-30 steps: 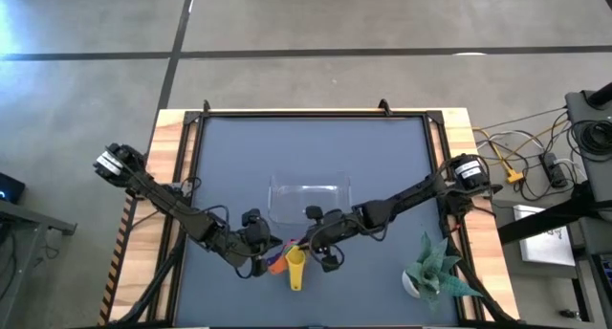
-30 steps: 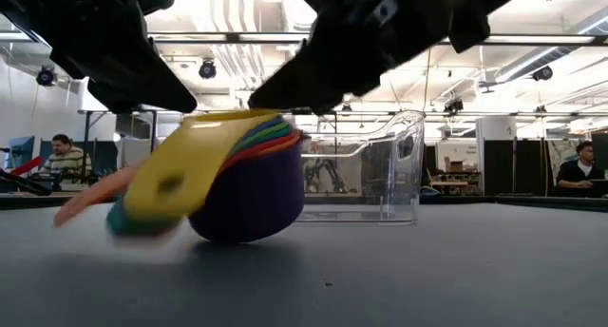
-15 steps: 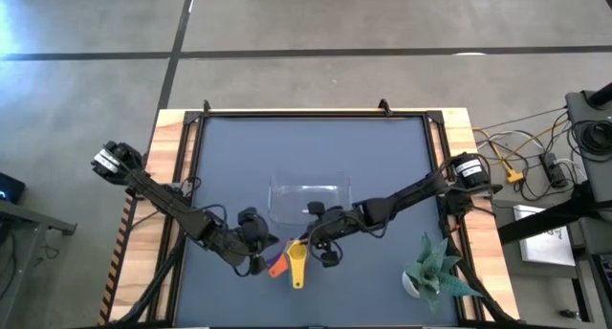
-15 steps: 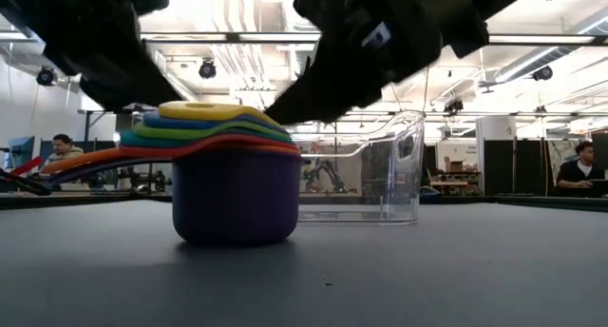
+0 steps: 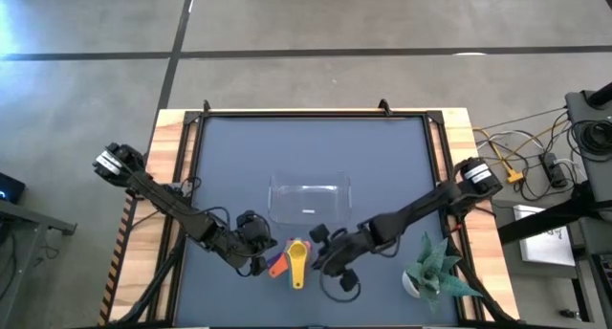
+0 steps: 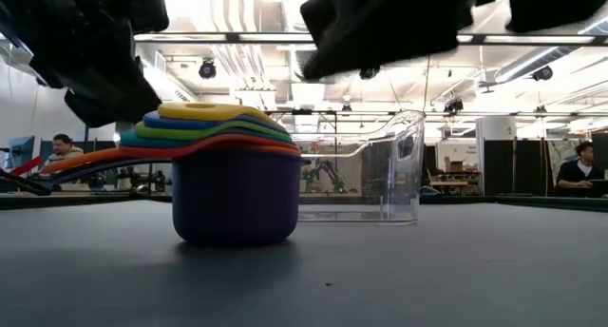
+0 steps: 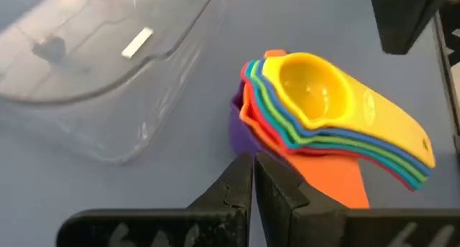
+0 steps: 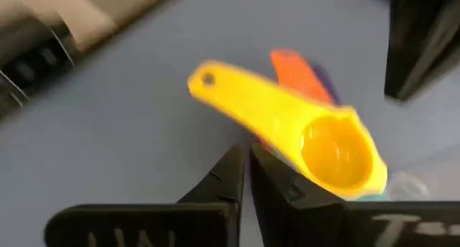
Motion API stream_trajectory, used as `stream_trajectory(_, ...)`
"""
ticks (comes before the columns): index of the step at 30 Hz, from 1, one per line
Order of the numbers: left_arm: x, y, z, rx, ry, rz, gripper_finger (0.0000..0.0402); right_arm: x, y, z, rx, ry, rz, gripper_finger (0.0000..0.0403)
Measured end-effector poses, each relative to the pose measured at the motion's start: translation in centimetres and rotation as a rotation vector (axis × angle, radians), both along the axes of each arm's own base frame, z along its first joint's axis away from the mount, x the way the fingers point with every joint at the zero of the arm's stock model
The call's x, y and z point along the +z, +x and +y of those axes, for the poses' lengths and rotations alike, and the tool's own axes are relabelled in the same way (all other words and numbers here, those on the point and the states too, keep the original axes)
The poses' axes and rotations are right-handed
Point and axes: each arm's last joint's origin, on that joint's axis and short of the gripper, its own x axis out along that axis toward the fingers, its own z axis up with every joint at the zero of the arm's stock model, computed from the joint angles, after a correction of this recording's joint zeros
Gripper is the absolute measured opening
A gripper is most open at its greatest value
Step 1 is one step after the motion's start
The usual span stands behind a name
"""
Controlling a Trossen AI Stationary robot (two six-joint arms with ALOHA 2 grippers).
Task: Nest measuring cups in basket
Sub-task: Adjust the nested measuring cups
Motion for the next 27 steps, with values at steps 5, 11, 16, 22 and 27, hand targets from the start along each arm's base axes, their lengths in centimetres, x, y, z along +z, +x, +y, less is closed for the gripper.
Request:
stream_trajectory(5,-0.5,-0.1,0.0,0.033,-0.062,0.038,0.0,0.3,1.1,1.6,0.018,-0.099,0.057,0.0009)
stream_trajectory(11,-1.2,0.1,-0.1,0.054,-0.1,0.069,0.0,-0.7,3.0,2.6,0.059,-0.188,0.149,0.0008)
stream_trajectory(16,-2.0,0.0,-0.1,0.092,-0.113,0.108,0.0,-1.4,4.5,3.4,0.08,-0.224,0.2,0.0008)
stream_trajectory(22,-3.0,0.3,0.0,0.129,-0.152,0.143,0.0,-2.5,6.0,4.2,0.102,-0.249,0.237,0.0008)
stream_trajectory(27,-3.4,0.9,-0.4,0.107,-0.187,0.151,0.0,-2.2,6.8,4.6,0.107,-0.252,0.242,0.0008)
